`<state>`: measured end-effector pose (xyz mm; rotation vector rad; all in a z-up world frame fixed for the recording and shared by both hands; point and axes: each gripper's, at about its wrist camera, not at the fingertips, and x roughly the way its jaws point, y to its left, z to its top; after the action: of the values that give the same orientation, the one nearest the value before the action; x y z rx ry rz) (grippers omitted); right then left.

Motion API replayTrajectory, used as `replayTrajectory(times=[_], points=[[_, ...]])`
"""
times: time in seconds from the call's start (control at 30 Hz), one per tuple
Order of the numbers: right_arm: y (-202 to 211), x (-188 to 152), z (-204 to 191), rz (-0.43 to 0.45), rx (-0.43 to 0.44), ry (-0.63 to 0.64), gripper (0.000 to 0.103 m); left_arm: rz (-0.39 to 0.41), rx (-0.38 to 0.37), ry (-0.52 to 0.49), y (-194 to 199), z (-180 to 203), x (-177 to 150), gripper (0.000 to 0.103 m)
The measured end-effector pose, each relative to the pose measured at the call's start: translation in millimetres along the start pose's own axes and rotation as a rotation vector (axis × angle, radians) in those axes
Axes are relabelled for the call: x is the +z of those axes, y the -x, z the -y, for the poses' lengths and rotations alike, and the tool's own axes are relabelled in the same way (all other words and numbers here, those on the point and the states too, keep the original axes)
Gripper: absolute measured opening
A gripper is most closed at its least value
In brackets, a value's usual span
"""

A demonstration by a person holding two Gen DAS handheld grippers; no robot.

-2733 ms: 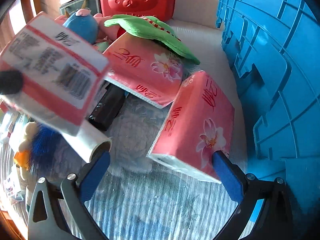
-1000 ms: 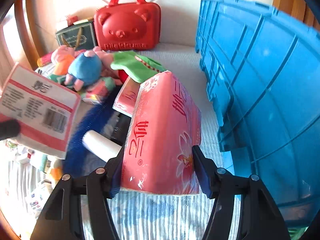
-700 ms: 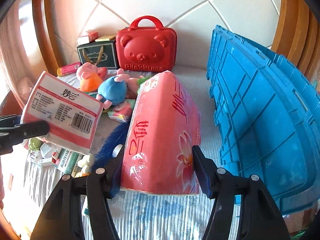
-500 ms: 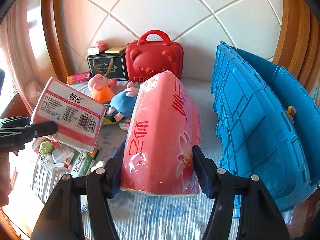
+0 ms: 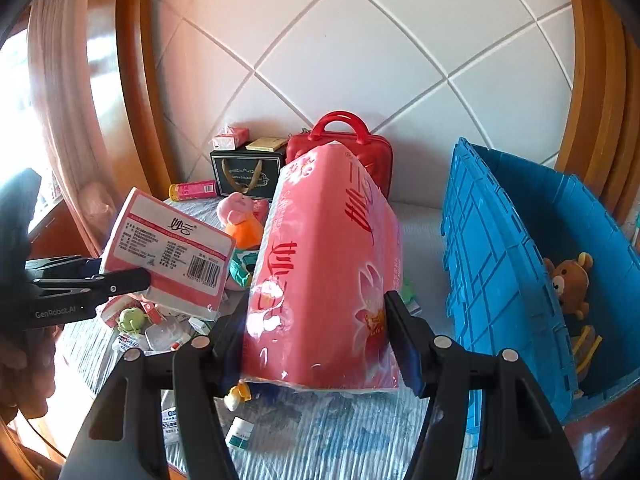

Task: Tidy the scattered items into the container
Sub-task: 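Lift the white tissue bag and pink tissue pack and carry both over the blue bin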

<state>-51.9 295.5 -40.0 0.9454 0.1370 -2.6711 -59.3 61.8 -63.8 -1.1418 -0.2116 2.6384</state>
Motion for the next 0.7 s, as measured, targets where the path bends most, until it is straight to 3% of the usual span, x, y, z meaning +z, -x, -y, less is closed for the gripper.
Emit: replayTrajectory(times=[0.7], points=[[30.9,14.3,29.7,0.088,0.079,0.014,0.06,0.076,0.059,-0.026,30.9,39.0,18.3,0.047]])
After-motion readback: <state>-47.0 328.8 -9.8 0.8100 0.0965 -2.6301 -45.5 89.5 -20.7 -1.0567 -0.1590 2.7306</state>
